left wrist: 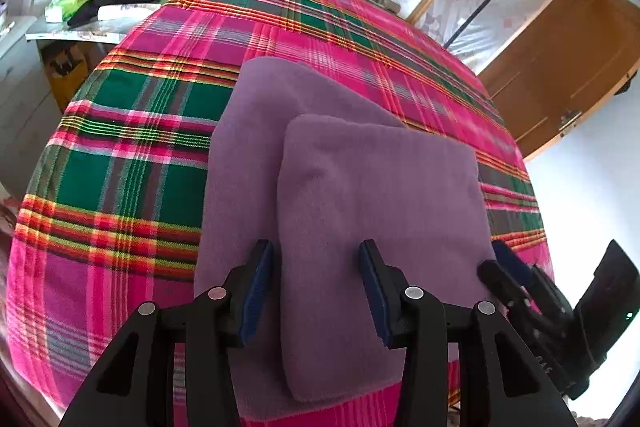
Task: Fold clothes
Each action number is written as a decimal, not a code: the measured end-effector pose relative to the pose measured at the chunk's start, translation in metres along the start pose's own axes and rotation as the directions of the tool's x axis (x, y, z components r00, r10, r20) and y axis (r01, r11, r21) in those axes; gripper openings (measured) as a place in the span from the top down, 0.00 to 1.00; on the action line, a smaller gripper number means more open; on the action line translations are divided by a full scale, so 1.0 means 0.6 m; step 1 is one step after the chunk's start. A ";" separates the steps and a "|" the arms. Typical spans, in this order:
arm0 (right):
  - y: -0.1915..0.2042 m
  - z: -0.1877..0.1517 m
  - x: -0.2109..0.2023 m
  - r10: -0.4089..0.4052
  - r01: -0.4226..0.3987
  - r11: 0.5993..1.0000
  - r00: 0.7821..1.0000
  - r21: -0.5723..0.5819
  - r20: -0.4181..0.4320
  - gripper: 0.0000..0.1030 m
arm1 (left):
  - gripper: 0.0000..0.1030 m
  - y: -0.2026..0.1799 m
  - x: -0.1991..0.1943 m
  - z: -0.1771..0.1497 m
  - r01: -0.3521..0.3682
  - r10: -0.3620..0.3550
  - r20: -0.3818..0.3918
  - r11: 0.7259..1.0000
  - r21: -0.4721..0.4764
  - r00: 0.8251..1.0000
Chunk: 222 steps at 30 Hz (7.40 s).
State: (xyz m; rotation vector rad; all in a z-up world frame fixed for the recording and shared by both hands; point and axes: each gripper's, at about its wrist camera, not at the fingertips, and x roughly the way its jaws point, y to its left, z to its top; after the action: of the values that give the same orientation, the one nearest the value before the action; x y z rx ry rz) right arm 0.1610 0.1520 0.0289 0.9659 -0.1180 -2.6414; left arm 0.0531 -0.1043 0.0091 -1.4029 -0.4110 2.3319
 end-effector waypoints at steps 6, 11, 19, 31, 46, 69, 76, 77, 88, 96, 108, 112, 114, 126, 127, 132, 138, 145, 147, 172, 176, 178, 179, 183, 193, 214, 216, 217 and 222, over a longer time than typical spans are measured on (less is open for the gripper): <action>-0.003 -0.021 -0.005 0.003 -0.004 1.000 1.000 0.016 0.021 0.58 | 0.55 0.004 -0.006 -0.013 0.017 -0.017 0.008 1.000 0.002 1.000; -0.012 -0.013 -0.005 0.026 -0.026 0.999 1.000 0.030 -0.001 0.57 | 0.55 0.010 -0.015 -0.008 0.039 -0.039 0.002 0.999 -0.008 0.999; -0.067 0.005 0.004 0.141 -0.128 0.973 0.988 0.193 -0.059 0.47 | 0.55 0.052 -0.045 0.009 0.077 -0.076 0.014 0.993 -0.095 0.997; -0.120 0.021 0.059 0.340 -0.272 0.889 0.932 0.369 -0.130 0.36 | 0.38 0.130 -0.013 0.036 0.235 -0.255 -0.047 0.938 -0.255 0.966; -0.136 0.040 0.104 0.480 -0.376 0.828 0.858 0.416 -0.181 0.35 | 0.33 0.147 0.016 0.061 0.417 -0.450 -0.109 0.877 -0.238 0.886; -0.139 0.040 0.115 0.523 -0.413 0.819 0.823 0.398 -0.221 0.37 | 0.32 0.139 0.040 0.088 0.433 -0.477 -0.201 0.872 -0.227 0.856; -0.142 0.037 0.112 0.526 -0.419 0.819 0.821 0.392 -0.220 0.38 | 0.32 0.147 0.041 0.097 0.426 -0.470 -0.175 0.873 -0.238 0.865; -0.142 0.037 0.111 0.526 -0.420 0.819 0.822 0.391 -0.219 0.38 | 0.32 0.145 0.043 0.097 0.430 -0.473 -0.178 0.872 -0.235 0.863; -0.137 0.041 0.110 0.523 -0.415 0.820 0.823 0.393 -0.222 0.38 | 0.32 0.111 0.063 0.106 0.449 -0.488 -0.217 0.869 -0.207 0.845; -0.129 0.046 0.117 0.508 -0.394 0.821 0.834 0.413 -0.215 0.37 | 0.33 0.110 0.058 0.098 0.429 -0.468 -0.194 0.878 -0.211 0.862; -0.086 0.047 0.104 0.346 -0.278 0.917 0.911 0.286 -0.223 0.46 | 0.39 0.074 0.047 0.092 0.283 -0.303 -0.175 0.951 -0.128 0.937; -0.085 0.048 0.103 0.323 -0.258 0.924 0.922 0.284 -0.215 0.48 | 0.58 0.086 0.053 0.088 0.268 -0.299 -0.166 0.945 -0.186 0.940; -0.083 0.048 0.102 0.314 -0.251 0.927 0.926 0.280 -0.210 0.49 | 0.62 0.083 0.052 0.086 0.259 -0.288 -0.157 0.949 -0.179 0.945; -0.075 0.054 0.092 0.298 -0.250 0.933 0.940 0.259 -0.164 0.60 | 0.66 0.070 0.040 0.090 0.265 -0.288 -0.119 0.948 -0.176 0.950; -0.076 0.055 0.091 0.299 -0.252 0.932 0.940 0.258 -0.161 0.60 | 0.66 0.069 0.040 0.091 0.266 -0.288 -0.118 0.948 -0.176 0.950; -0.077 0.066 0.087 0.298 -0.257 0.933 0.945 0.253 -0.138 0.62 | 0.67 0.058 0.038 0.102 0.277 -0.295 -0.105 0.947 -0.161 0.950; -0.080 0.083 0.084 0.288 -0.257 0.935 0.952 0.246 -0.103 0.64 | 0.68 0.045 0.036 0.115 0.291 -0.305 -0.087 0.946 -0.140 0.948; -0.088 0.117 0.088 0.265 -0.247 0.945 0.962 0.214 -0.063 0.64 | 0.68 0.037 0.031 0.152 0.291 -0.299 -0.063 0.950 -0.110 0.952; -0.092 0.128 0.094 0.262 -0.245 0.947 0.964 0.206 -0.055 0.64 | 0.68 0.035 0.032 0.166 0.287 -0.294 -0.058 0.952 -0.105 0.954; -0.125 0.237 0.198 0.184 -0.177 0.973 0.982 0.149 -0.036 0.65 | 0.68 0.046 0.079 0.296 0.251 -0.254 -0.033 0.965 -0.081 0.967; -0.129 0.247 0.216 0.177 -0.171 0.972 0.984 0.163 -0.027 0.65 | 0.68 0.053 0.089 0.312 0.249 -0.252 -0.032 0.965 -0.084 0.967; -0.136 0.251 0.227 0.171 -0.162 0.970 0.985 0.180 -0.032 0.65 | 0.68 0.056 0.096 0.321 0.246 -0.249 -0.036 0.966 -0.080 0.968; -0.138 0.253 0.232 0.168 -0.159 0.969 0.985 0.188 -0.033 0.65 | 0.68 0.058 0.100 0.326 0.243 -0.246 -0.039 0.967 -0.077 0.968; -0.144 0.262 0.244 0.143 -0.135 0.972 0.989 0.193 -0.026 0.66 | 0.68 0.064 0.109 0.346 0.238 -0.241 -0.034 0.968 -0.077 0.970; -0.156 0.287 0.281 0.116 -0.108 0.975 0.993 0.196 -0.031 0.66 | 0.68 0.074 0.144 0.384 0.245 -0.248 -0.027 0.964 -0.102 0.968; -0.190 0.265 0.308 0.059 -0.029 0.964 0.993 0.266 -0.105 0.47 | 0.68 0.093 0.184 0.386 0.205 -0.211 -0.054 0.974 -0.098 0.976; -0.194 0.263 0.308 0.065 -0.032 0.960 0.992 0.278 -0.109 0.45 | 0.68 0.097 0.185 0.385 0.202 -0.209 -0.058 0.974 -0.098 0.976; -0.195 0.262 0.306 0.070 -0.036 0.958 0.992 0.286 -0.108 0.45 | 0.68 0.099 0.186 0.384 0.203 -0.210 -0.060 0.974 -0.105 0.976; -0.199 0.260 0.286 0.062 -0.029 0.951 0.993 0.307 -0.099 0.45 | 0.68 0.097 0.165 0.375 0.174 -0.178 -0.033 0.981 -0.088 0.984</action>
State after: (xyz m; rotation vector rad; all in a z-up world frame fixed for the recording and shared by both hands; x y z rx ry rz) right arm -0.0949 0.2028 0.0210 1.1840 -0.5312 -2.5688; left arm -0.1988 -0.1206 0.0097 -1.3895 -0.6033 2.1632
